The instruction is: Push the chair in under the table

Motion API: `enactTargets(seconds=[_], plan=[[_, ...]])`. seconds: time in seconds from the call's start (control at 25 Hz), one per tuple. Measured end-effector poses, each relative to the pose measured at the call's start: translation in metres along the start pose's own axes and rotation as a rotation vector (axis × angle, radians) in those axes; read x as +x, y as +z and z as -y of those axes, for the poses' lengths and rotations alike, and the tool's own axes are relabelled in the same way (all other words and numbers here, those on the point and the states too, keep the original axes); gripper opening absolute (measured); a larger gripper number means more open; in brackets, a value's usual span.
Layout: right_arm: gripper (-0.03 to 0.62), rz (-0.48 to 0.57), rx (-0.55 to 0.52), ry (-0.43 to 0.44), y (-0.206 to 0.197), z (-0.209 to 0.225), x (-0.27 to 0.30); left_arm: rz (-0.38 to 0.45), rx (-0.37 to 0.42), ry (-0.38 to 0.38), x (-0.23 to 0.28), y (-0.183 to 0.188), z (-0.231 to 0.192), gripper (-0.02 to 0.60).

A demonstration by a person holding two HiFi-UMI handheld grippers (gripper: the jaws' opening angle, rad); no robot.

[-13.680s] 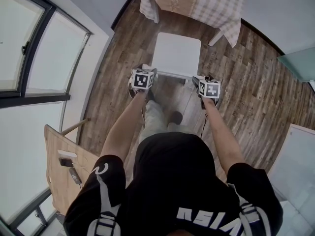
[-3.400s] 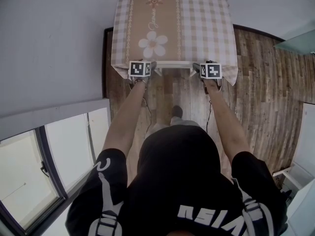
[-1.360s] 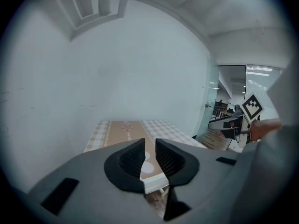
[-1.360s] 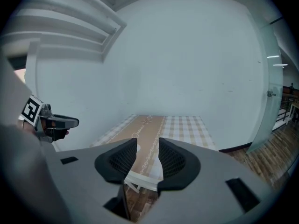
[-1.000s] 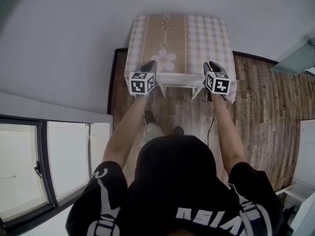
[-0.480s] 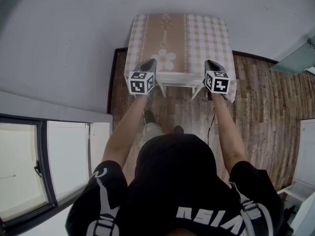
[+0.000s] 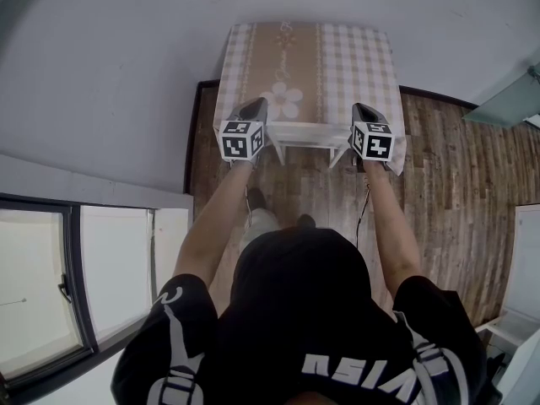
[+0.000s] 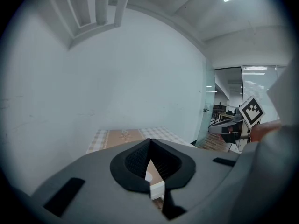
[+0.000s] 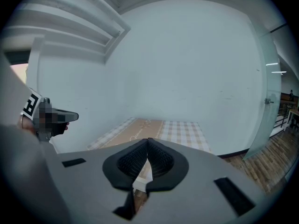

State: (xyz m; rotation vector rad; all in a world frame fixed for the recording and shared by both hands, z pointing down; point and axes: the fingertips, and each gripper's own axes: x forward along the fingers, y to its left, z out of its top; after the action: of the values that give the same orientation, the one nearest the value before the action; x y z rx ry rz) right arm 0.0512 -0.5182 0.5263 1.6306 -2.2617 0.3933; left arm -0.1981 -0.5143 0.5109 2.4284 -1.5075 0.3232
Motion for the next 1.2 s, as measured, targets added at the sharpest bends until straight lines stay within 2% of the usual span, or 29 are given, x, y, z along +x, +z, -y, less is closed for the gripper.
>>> enactTargets(seconds=[1.2], plan=[[0.014,-0.029,-0.021,-0.003,-0.011,0.003,0.004,0.0,0.004,0.025,-0.001,-0.003,-0.006,0.025]])
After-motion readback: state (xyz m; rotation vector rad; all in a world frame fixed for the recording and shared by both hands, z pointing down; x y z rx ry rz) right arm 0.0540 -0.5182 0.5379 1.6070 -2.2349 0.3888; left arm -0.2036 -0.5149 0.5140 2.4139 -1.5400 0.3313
